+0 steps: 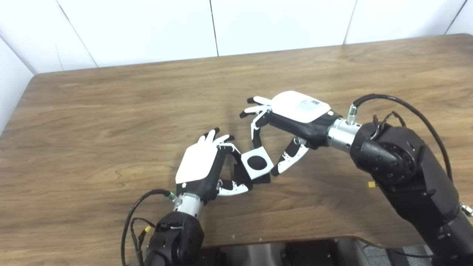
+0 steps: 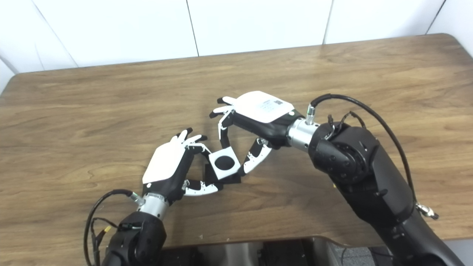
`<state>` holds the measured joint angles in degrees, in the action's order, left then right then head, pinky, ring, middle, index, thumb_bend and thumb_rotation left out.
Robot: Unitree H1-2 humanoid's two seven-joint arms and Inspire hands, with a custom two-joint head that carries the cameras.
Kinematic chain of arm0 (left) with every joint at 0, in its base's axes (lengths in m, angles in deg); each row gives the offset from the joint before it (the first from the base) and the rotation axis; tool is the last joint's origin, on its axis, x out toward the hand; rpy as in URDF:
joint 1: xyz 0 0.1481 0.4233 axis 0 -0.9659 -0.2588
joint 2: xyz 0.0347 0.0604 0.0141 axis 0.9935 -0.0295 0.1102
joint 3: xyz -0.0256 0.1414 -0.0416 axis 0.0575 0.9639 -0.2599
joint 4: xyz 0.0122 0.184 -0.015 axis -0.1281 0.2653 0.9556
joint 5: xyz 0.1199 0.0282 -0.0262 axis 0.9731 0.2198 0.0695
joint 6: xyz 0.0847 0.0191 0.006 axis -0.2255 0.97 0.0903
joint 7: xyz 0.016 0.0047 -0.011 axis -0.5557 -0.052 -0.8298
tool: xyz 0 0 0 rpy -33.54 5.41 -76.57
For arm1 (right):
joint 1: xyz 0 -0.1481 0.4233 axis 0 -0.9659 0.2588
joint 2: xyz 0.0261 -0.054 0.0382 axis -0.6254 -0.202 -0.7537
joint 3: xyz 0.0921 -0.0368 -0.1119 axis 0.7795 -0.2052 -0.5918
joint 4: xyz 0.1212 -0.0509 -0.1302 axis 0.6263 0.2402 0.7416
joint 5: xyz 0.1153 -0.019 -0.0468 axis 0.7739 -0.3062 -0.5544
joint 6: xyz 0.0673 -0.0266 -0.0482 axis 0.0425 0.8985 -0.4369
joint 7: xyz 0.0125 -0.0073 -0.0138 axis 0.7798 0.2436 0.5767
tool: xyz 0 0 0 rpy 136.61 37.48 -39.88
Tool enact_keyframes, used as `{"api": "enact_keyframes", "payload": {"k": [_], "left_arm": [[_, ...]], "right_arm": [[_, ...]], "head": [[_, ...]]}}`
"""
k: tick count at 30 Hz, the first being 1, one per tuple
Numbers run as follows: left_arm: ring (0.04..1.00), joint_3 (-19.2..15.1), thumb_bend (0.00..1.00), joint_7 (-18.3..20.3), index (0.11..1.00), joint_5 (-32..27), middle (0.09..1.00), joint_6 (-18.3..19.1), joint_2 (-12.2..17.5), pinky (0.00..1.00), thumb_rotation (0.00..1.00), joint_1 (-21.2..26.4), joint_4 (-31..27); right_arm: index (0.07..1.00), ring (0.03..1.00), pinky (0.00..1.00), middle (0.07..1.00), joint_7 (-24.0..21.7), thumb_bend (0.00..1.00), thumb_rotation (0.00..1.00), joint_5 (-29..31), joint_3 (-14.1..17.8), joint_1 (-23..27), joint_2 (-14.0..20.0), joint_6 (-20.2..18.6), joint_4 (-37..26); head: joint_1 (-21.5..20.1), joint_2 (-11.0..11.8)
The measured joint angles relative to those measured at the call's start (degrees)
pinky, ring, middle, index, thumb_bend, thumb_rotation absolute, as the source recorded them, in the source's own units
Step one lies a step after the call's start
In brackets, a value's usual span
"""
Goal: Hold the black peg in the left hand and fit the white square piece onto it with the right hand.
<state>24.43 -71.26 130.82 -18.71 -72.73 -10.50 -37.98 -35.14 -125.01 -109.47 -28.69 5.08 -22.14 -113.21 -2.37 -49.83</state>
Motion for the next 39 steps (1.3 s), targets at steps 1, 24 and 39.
{"api": "enact_keyframes", "payload": {"k": [1,24,39], "left_arm": [[1.000,0.0,0.52,0.0,0.485,0.0,0.881,0.0,0.0,1.00,0.07,0.0,0.0],[1.000,0.0,0.52,0.1,0.486,-0.4,0.879,0.3,-0.3,1.00,0.07,-0.1,-0.1],[1.000,0.1,0.52,0.1,0.485,0.0,0.876,0.4,-0.4,1.00,0.07,-0.1,-0.2]], "right_arm": [[0.491,0.986,0.89,0.895,0.0,0.53,0.15,0.0,0.0,0.0,0.0,0.0,0.0],[0.492,0.987,0.89,0.908,0.5,0.52,0.14,-0.9,0.0,-0.3,-0.5,0.1,1.0],[0.492,0.987,0.89,0.910,0.5,0.52,0.14,-1.3,0.2,-0.5,-0.5,0.1,1.4]], "head": [[0.1,0.1],[-0.3,-0.3],[-0.3,-0.8]]}}
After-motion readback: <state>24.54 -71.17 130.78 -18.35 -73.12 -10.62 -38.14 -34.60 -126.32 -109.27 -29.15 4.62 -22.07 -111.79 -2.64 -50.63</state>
